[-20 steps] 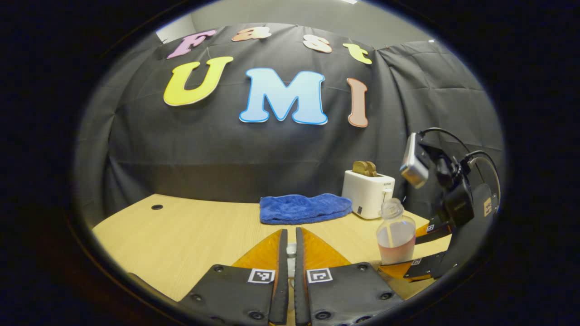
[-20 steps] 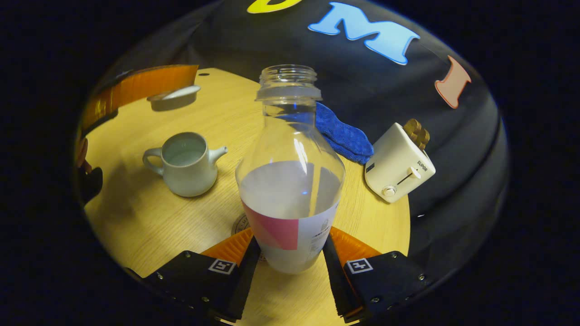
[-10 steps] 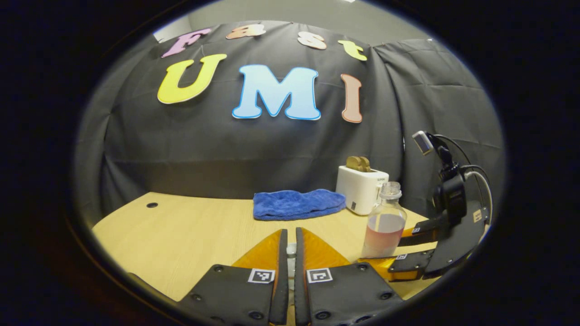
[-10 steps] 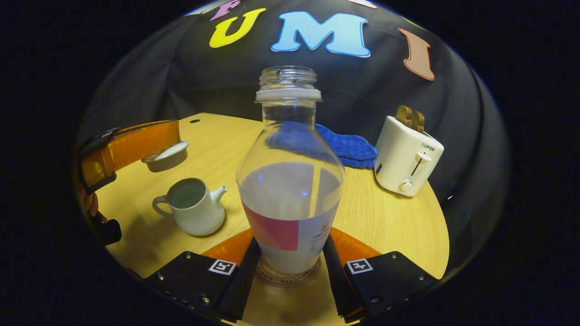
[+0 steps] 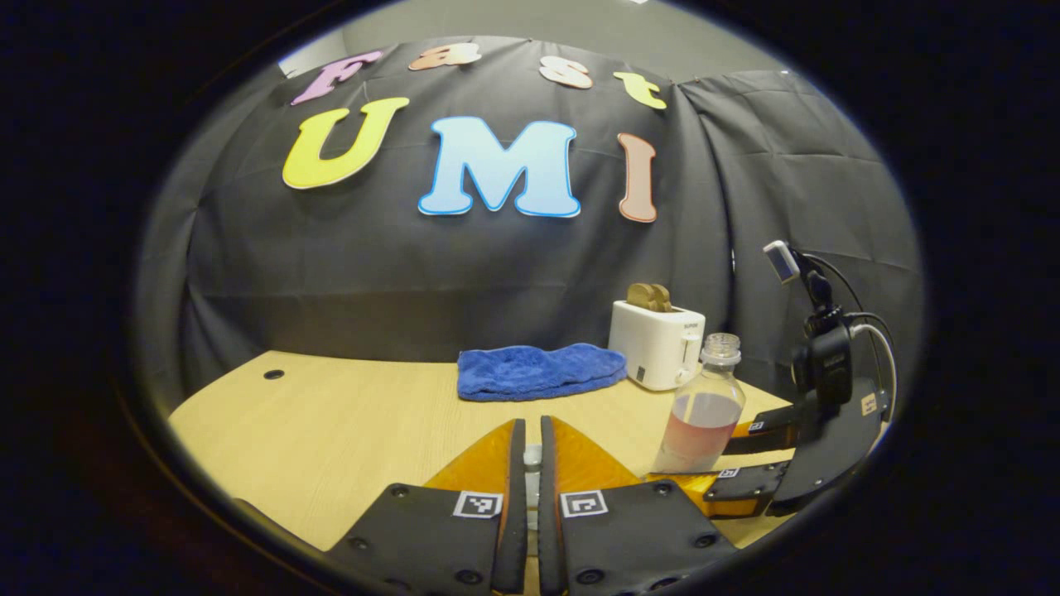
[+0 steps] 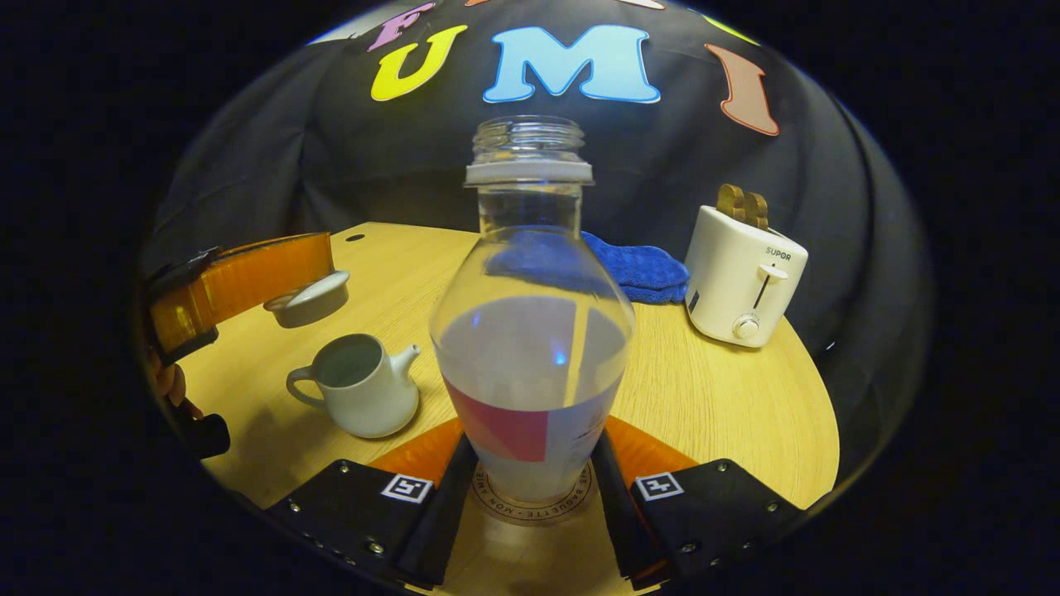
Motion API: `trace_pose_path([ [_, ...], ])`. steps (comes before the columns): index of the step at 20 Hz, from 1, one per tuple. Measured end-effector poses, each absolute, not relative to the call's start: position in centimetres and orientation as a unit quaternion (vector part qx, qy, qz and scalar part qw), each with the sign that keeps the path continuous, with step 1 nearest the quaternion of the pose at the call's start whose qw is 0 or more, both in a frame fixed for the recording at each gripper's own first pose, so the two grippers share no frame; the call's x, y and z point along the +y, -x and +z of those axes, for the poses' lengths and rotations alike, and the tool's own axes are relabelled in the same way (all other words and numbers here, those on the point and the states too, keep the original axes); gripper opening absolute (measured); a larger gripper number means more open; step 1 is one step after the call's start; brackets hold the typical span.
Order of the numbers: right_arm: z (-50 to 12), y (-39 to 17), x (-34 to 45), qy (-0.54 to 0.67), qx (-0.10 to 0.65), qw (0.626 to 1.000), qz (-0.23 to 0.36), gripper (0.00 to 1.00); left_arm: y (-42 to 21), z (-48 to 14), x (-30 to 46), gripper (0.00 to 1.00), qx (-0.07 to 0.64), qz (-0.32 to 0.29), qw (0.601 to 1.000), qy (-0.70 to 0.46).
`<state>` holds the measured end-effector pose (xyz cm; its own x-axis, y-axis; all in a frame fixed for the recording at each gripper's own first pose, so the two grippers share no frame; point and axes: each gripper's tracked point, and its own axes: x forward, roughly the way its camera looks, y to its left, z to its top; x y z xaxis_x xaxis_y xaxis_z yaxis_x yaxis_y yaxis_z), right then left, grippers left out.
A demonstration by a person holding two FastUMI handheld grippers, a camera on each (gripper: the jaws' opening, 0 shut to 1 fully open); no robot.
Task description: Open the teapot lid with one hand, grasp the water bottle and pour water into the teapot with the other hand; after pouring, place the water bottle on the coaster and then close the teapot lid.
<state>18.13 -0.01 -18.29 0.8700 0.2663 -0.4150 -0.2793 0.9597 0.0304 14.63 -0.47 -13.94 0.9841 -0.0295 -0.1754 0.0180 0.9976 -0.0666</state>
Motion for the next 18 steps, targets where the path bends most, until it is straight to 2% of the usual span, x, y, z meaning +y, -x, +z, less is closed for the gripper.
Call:
trace_pose_path([
  [7,-18.9,-17.5,-0.1,0.005,0.232,0.962,0.147,0.78,-14.3,-13.7,-0.7,0.12,0.089,-0.013,0.995,0.032],
  [8,-18.6,-17.2,0.2,0.003,0.231,0.961,0.151,0.8,-14.4,-13.7,-0.8,0.12,0.089,-0.013,0.995,0.031],
  [9,-18.2,-17.1,0.2,0.0,0.229,0.962,0.151,0.86,-14.4,-13.6,-0.8,0.12,0.089,-0.013,0.995,0.03],
  [12,-16.0,-16.5,0.1,-0.007,0.216,0.966,0.145,0.95,-14.2,-13.5,-0.9,0.12,0.09,-0.014,0.995,0.027],
  [18,-9.7,-15.8,-0.7,-0.021,0.165,0.979,0.121,0.96,-14.3,-14.4,-0.9,0.12,0.099,-0.018,0.995,0.018],
])
